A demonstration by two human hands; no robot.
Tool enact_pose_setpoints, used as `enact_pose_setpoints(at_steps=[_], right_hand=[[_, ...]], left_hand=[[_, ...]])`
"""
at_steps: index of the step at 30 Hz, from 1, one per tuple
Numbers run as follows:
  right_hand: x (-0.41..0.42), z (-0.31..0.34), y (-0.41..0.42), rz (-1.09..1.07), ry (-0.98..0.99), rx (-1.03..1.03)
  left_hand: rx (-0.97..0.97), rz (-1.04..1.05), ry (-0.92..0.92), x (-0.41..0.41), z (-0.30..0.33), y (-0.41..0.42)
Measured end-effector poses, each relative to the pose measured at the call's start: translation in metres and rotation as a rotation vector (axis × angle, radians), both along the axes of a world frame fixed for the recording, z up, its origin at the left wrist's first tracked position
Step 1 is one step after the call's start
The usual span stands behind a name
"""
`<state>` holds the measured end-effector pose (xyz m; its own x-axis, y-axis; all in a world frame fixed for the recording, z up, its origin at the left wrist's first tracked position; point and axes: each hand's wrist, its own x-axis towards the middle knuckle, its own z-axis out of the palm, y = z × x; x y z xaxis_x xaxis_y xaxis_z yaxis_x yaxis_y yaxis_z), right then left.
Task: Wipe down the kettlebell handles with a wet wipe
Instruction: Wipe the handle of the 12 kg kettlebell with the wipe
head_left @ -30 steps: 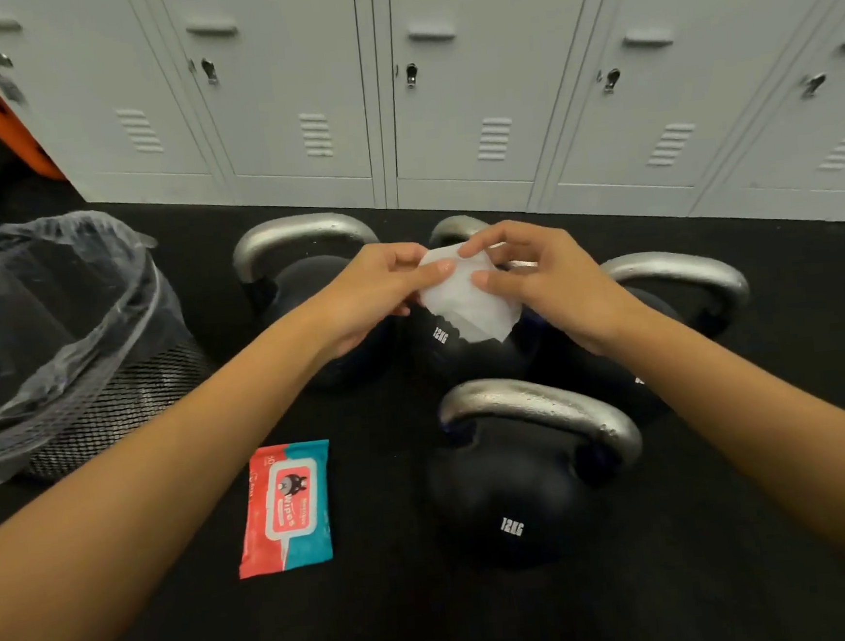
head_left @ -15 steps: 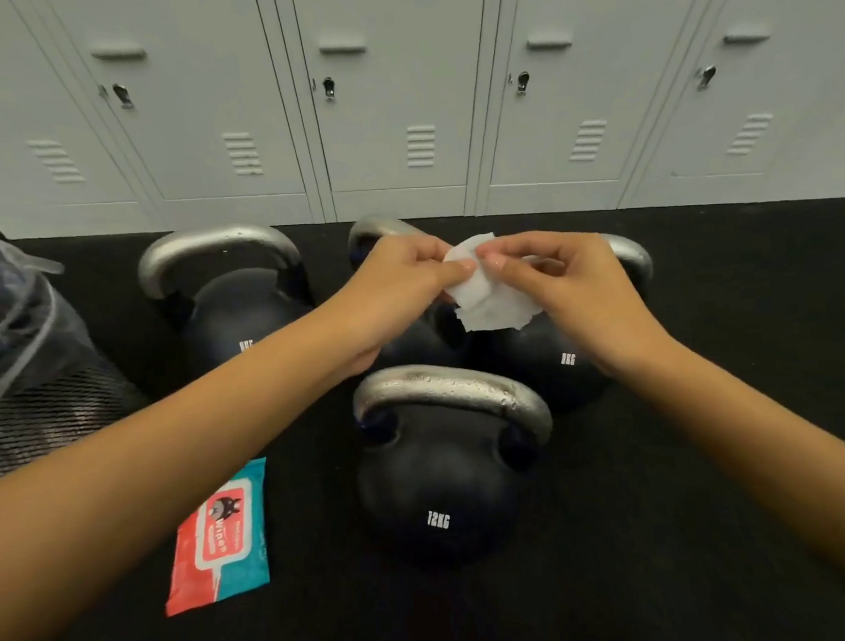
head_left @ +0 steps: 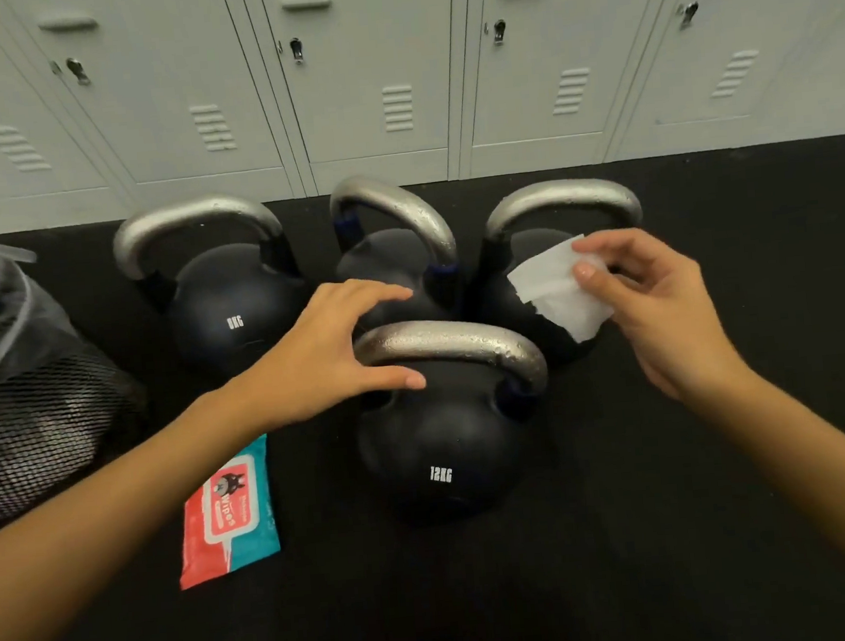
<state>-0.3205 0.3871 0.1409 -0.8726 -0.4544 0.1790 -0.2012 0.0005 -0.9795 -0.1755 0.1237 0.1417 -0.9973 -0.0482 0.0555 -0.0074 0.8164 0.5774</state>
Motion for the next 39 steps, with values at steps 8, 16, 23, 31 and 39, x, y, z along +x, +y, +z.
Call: enact_pose_setpoints(at_steps=[8, 16, 23, 31, 39], right_hand=[[0.043, -0.041, 0.0, -0.061, 0.037, -0.021], [0.064, -0.08, 0.003, -0.031, -0.405, -0.134], [0.075, -0.082, -0.013, 0.028, -0.515, -0.215], [0.076, -0.081, -0.021, -0.034, -0.363, -0.202], [0.052, -0.077, -0.027, 0.045, -0.439, -0.078]], left_hand=[[-0.087, 0.135, 0.058, 0.011, -0.021, -0.006], [-0.021, 0.319, 0.08, 0.026, -0.045, 0.0], [0.032, 0.375, 0.154, 0.032, -0.059, 0.009], [0.029, 0.398, 0.136, 0.035, -0.073, 0.017], [0.03, 0.394, 0.118, 0.036, -0.07, 0.019]])
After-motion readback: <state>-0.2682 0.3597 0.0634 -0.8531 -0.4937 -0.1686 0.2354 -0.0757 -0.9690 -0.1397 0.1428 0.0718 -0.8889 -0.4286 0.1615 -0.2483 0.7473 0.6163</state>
